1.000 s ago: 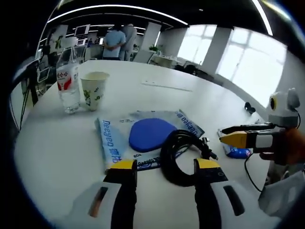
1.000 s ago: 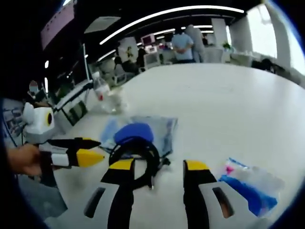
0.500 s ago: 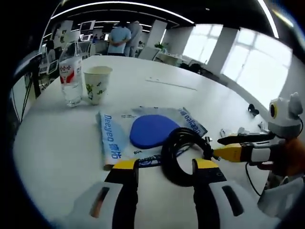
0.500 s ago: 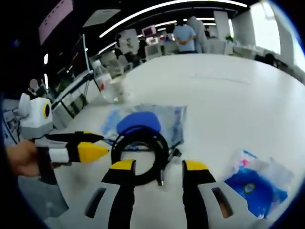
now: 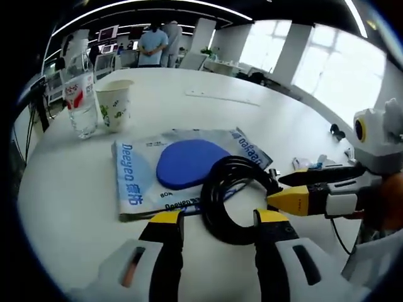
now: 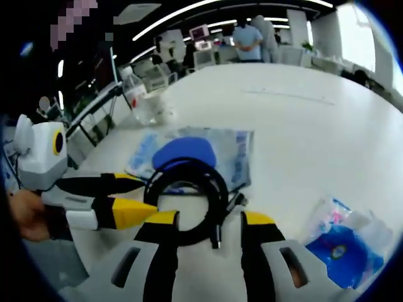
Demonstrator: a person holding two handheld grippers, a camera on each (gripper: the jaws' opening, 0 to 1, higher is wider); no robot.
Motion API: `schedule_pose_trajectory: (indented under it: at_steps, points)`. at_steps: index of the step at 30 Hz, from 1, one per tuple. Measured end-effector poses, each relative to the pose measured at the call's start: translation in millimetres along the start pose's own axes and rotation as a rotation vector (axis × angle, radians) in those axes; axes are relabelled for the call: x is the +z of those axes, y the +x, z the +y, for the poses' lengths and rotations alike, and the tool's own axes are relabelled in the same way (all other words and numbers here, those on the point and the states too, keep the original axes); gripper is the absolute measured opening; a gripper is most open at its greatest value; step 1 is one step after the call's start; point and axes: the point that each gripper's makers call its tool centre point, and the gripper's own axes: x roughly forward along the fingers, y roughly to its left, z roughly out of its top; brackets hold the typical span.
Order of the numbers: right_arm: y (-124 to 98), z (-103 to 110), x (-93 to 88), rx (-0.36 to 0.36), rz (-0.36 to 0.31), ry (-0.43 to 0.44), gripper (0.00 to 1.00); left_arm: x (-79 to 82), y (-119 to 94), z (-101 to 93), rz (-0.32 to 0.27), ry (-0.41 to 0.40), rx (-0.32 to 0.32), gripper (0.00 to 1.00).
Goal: Arrange the tabletop items into an orderly group along one side of the table until the central work area is clear of visible clutter.
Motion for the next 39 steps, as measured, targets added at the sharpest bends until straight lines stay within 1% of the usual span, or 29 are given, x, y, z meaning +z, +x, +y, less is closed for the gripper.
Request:
schedule_pose_trajectory:
  at_steps: [1,2,3,5,7,13,14,16,18,19,23,24,27,30,31,33,34,36,39]
  points:
    - [1,0,-0.3,0.000,0.003,-0.005,0.35,-0.7,0,0.4,0.004,0.001,0.006,0.40]
    - [2,0,-1.4,-0.001,0.010,-0.010,0.35,-5.0,1,3.6,0.031,0.012,0.023,0.38]
    - [3,-1,-5.1,-0.004,0.035,-0.020,0.34,-6.1,1,3.9,0.038,0.011,0.023,0.36]
    - [3,-2,-4.1,-0.006,0.025,-0.030,0.32,-4.9,2,6.9,0.024,0.003,0.037,0.33]
    - [4,-2,-5.7,-0.003,0.034,-0.028,0.31,-4.7,3,8.5,0.027,0.009,0.046,0.31]
    - [10,-3,-6.7,-0.007,0.039,-0.034,0.29,-4.4,4,9.0,0.032,0.030,0.073,0.29]
    - [11,-3,-5.6,-0.007,0.037,-0.037,0.28,-4.5,5,8.6,0.035,0.037,0.083,0.29]
    - [12,0,-5.2,0.003,0.035,-0.042,0.26,-5.1,7,5.6,0.044,0.061,0.084,0.29]
    - [14,1,-6.0,0.000,0.029,-0.085,0.25,-6.7,9,1.7,0.047,0.089,0.082,0.25]
    - [14,-1,-5.6,-0.018,0.030,-0.144,0.23,-6.9,10,0.3,0.046,0.098,0.082,0.24]
    - [15,2,-6.5,-0.025,0.016,-0.159,0.23,-6.7,11,0.9,0.053,0.111,0.113,0.24]
    - [15,2,-6.3,-0.028,-0.003,-0.165,0.23,-6.7,11,1.1,0.055,0.113,0.116,0.24]
    - [14,1,-6.3,-0.030,-0.036,-0.151,0.23,-7.1,9,1.8,0.064,0.109,0.107,0.24]
    - [14,2,-5.9,-0.029,-0.044,-0.145,0.22,-7.4,8,3.8,0.068,0.085,0.095,0.21]
    - [14,2,-5.5,-0.033,-0.043,-0.140,0.22,-7.0,8,4.7,0.066,0.075,0.091,0.20]
    - [14,1,-5.3,-0.048,-0.040,-0.127,0.20,-5.0,10,5.3,0.039,0.035,0.094,0.17]
    - [14,0,-5.5,-0.061,-0.040,-0.099,0.19,-4.5,11,5.4,0.038,0.015,0.099,0.16]
    - [14,-1,-5.5,-0.073,-0.041,-0.071,0.17,-4.6,11,4.0,0.051,0.024,0.107,0.16]
    - [13,-2,-5.4,-0.071,-0.038,-0.060,0.15,-5.4,10,4.3,0.054,0.039,0.110,0.16]
